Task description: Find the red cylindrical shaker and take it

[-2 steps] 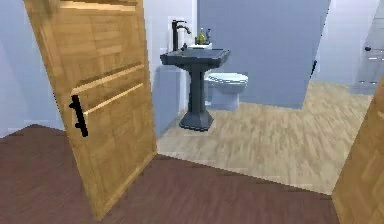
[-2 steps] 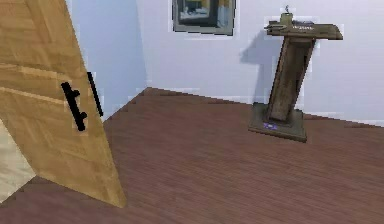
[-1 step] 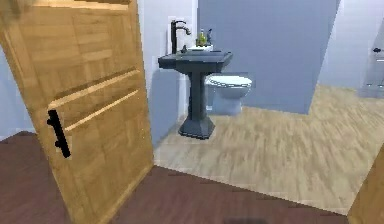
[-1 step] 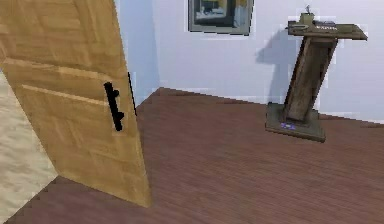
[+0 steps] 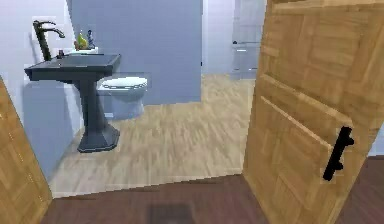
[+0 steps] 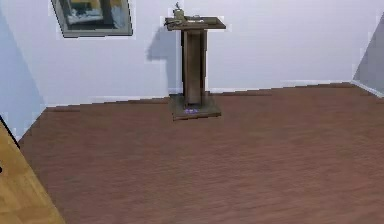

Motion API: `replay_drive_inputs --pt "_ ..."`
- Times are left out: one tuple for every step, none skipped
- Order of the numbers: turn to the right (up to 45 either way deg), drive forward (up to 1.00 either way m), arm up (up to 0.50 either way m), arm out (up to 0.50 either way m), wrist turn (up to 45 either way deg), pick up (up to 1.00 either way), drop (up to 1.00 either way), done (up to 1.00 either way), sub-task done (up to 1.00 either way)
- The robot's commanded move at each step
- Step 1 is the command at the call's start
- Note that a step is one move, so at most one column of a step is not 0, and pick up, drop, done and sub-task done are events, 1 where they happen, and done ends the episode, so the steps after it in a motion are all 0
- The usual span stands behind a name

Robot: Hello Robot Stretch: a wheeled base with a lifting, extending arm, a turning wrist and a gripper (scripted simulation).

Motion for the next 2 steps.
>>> replay_drive_inputs --pt "0.0 1.0 0.0 0.0 0.0 0.0 0.0 0.0 0.0" --pt "3.0 0.0 0.0 0.0 0.0 0.0 0.0 0.0 0.0"
